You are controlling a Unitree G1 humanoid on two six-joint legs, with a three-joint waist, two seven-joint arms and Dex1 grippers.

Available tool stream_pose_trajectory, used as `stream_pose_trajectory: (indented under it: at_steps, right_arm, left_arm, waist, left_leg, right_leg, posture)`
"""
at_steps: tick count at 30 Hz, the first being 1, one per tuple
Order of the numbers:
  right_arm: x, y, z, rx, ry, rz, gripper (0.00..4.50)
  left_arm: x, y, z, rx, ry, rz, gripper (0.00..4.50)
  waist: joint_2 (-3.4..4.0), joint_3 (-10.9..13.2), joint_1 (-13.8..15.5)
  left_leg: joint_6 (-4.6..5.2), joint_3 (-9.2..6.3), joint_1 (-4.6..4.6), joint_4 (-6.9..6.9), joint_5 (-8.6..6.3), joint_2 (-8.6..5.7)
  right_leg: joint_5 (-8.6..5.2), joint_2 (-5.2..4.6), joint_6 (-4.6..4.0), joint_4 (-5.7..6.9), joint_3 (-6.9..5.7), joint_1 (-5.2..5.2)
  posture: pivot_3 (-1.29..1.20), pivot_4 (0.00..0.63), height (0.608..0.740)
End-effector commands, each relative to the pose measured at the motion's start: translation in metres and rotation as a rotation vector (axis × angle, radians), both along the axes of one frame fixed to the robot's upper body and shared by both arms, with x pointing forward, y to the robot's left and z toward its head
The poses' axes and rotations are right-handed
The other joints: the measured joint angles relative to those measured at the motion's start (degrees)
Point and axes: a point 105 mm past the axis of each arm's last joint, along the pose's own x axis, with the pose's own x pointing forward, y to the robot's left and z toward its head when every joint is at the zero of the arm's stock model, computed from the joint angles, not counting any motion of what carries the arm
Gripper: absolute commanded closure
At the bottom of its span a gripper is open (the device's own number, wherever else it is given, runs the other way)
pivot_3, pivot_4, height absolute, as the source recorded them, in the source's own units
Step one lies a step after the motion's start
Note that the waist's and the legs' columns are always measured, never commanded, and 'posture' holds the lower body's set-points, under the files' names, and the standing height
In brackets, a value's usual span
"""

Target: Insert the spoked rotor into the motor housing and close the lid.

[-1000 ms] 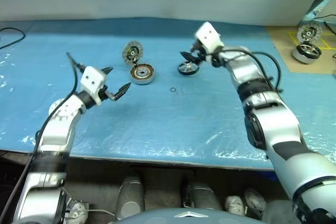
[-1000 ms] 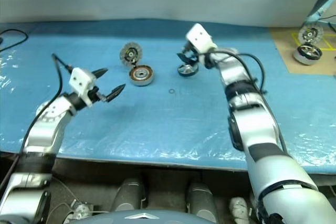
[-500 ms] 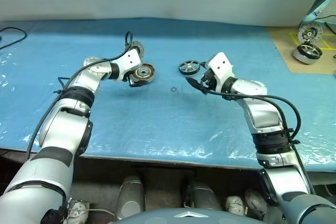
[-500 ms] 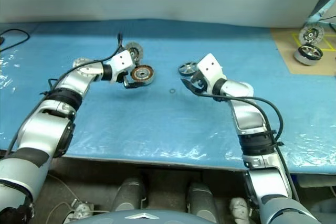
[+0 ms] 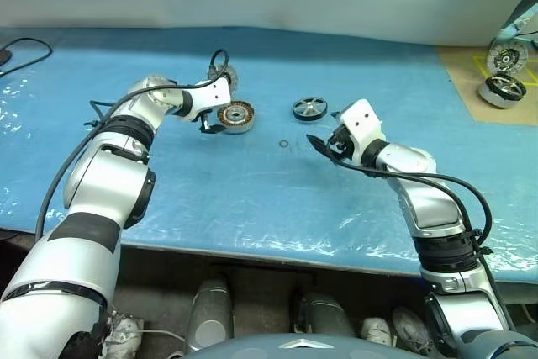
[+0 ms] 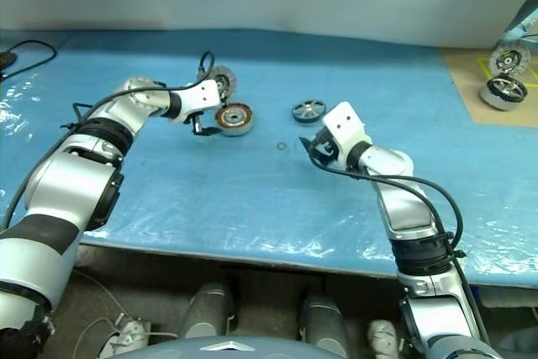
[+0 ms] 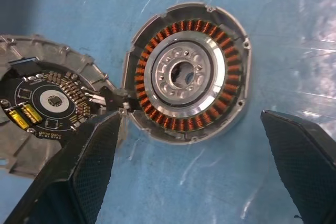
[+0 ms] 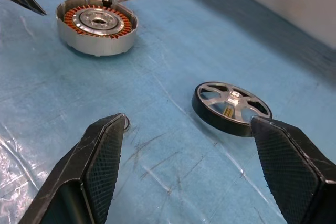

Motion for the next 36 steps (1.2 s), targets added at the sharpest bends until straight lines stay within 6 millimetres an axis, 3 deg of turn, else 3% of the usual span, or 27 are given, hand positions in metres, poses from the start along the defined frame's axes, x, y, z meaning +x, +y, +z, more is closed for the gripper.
stream_pose_trajectory:
  at_steps: [1, 18, 29, 36]
  right_arm:
    - [-0.003, 0.001, 0.012, 0.002, -0.055, -0.009, 0.49]
    - [-0.006, 0.001, 0.010, -0.011, -0.045, -0.007, 0.49]
    - [-0.009, 0.001, 0.008, -0.018, -0.034, -0.006, 0.49]
    - [-0.008, -0.001, 0.006, -0.015, -0.031, -0.019, 0.49]
  left_arm:
    - [0.005, 0.000, 0.008, -0.005, -0.055, 0.016, 0.03]
    - [-0.010, -0.005, -0.046, 0.030, 0.022, -0.021, 0.03]
    - [-0.001, -0.013, -0.022, -0.083, -0.069, 0.003, 0.03]
    - [0.006, -0.014, -0.021, -0.057, -0.148, 0.049, 0.03]
  waist:
    - [-0.02, 0.0, 0.0]
    - [-0.04, 0.0, 0.0]
    - [-0.05, 0.0, 0.1]
    - [-0.05, 0.0, 0.1]
  left_leg:
    - [-0.01, -0.06, 0.00, 0.00, 0.00, -0.01]
    - [-0.07, -0.76, 0.06, 0.00, 0.04, -0.24]
    - [-0.05, -0.79, 0.15, 0.00, 0.05, -0.33]
    - [-0.06, -0.84, 0.04, -0.04, 0.05, -0.34]
  right_leg:
    - [0.00, 0.00, 0.00, 0.00, -0.01, 0.00]
    - [0.00, -0.10, 0.01, -0.07, -0.19, 0.23]
    - [0.05, -0.17, 0.10, -0.10, -0.18, 0.35]
    - [0.05, -0.17, 0.11, -0.27, -0.23, 0.33]
  posture:
    - [0.00, 0.150, 0.740]
    - [0.00, 0.150, 0.740]
    - [0.00, 0.150, 0.740]
    - [0.00, 0.150, 0.740]
